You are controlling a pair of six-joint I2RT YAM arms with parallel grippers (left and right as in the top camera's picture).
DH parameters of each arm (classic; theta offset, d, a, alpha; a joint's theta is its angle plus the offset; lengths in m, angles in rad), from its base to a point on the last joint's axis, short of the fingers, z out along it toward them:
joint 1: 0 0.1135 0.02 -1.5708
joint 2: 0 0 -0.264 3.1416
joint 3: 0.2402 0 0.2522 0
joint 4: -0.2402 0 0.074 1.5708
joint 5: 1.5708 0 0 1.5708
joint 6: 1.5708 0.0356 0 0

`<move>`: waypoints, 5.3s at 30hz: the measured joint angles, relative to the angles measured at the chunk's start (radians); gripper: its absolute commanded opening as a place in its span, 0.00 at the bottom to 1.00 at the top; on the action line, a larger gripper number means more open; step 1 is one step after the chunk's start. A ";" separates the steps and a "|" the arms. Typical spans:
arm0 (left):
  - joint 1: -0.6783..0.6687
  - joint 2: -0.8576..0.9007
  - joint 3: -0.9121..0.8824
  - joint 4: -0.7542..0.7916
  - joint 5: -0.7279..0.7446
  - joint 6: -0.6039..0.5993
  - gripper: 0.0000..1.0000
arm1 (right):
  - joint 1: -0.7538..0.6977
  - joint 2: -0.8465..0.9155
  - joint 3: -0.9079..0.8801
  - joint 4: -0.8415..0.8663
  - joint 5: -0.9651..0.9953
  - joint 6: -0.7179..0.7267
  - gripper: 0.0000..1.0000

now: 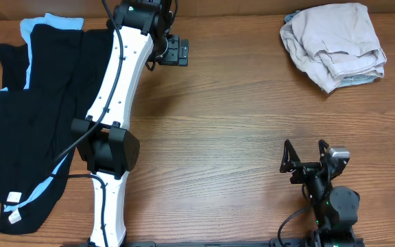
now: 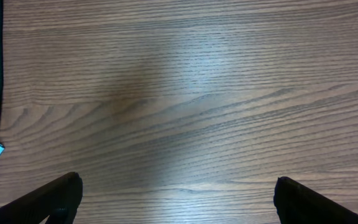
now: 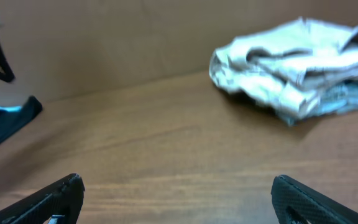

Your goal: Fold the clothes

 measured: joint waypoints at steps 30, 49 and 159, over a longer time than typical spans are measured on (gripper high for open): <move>-0.013 -0.002 -0.001 0.000 0.000 0.000 1.00 | 0.000 -0.108 0.000 0.004 0.000 -0.021 1.00; 0.050 -1.066 -1.043 0.810 -0.043 0.065 1.00 | 0.000 -0.109 0.000 0.004 0.000 -0.022 1.00; 0.270 -2.301 -2.446 1.324 0.075 0.183 1.00 | 0.000 -0.109 0.000 0.003 0.007 -0.024 1.00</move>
